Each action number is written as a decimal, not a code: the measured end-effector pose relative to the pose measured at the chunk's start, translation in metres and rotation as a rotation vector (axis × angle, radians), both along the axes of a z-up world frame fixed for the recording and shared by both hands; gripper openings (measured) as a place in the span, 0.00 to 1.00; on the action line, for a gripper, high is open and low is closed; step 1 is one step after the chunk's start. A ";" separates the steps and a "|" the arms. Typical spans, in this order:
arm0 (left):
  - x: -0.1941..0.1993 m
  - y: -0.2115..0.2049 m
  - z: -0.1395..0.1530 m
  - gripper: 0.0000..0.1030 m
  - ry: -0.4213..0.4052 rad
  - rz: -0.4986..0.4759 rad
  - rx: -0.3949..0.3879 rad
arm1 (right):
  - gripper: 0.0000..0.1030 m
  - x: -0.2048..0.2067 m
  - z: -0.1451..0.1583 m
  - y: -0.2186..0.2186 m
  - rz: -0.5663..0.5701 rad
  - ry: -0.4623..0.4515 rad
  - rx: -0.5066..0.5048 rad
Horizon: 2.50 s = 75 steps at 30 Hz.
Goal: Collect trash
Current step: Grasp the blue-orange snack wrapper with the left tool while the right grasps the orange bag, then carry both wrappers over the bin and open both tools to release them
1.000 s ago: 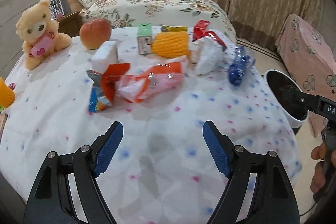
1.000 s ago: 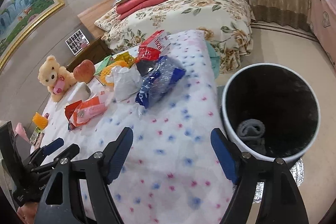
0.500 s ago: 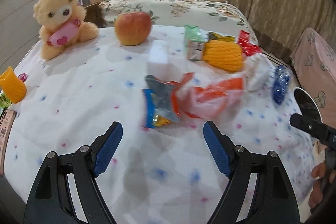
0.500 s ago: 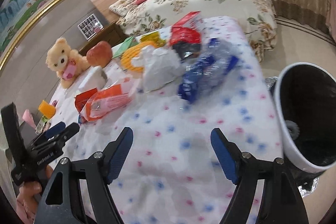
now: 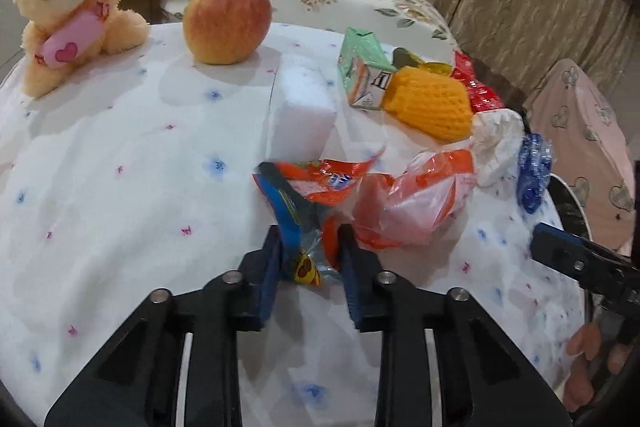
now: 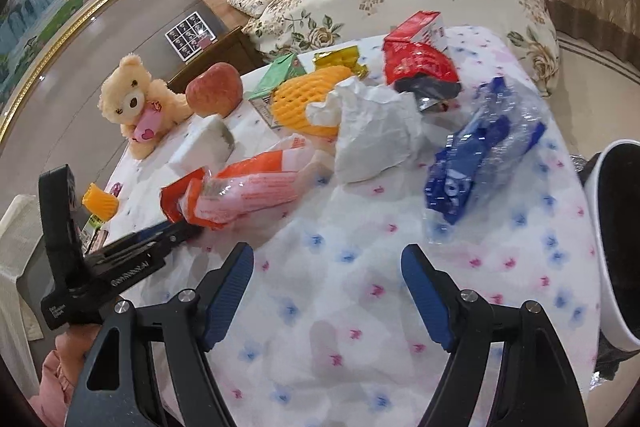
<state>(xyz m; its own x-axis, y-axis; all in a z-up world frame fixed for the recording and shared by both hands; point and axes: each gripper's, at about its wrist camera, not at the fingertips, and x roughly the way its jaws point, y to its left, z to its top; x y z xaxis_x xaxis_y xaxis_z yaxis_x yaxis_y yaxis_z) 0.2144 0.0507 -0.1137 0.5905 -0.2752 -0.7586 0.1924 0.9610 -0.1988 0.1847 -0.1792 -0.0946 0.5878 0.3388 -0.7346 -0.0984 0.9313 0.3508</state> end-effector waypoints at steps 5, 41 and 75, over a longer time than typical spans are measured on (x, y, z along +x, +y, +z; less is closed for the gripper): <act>-0.022 0.010 0.004 0.19 -0.013 -0.004 -0.032 | 0.76 0.012 -0.001 0.025 0.043 0.003 0.027; -0.061 0.016 0.022 0.19 -0.062 0.020 -0.064 | 0.33 0.014 -0.004 0.048 0.064 0.051 0.233; -0.087 -0.254 0.044 0.19 -0.038 -0.467 -0.019 | 0.34 -0.127 0.029 -0.191 -0.309 -0.096 -0.143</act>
<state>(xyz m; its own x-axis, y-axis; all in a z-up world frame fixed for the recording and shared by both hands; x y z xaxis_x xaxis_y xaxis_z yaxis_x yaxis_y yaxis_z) 0.1272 -0.2030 -0.0700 0.4278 -0.5315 -0.7311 0.6108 0.7662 -0.1996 0.0575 -0.3704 -0.0653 0.7151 0.0319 -0.6983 0.1694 0.9613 0.2174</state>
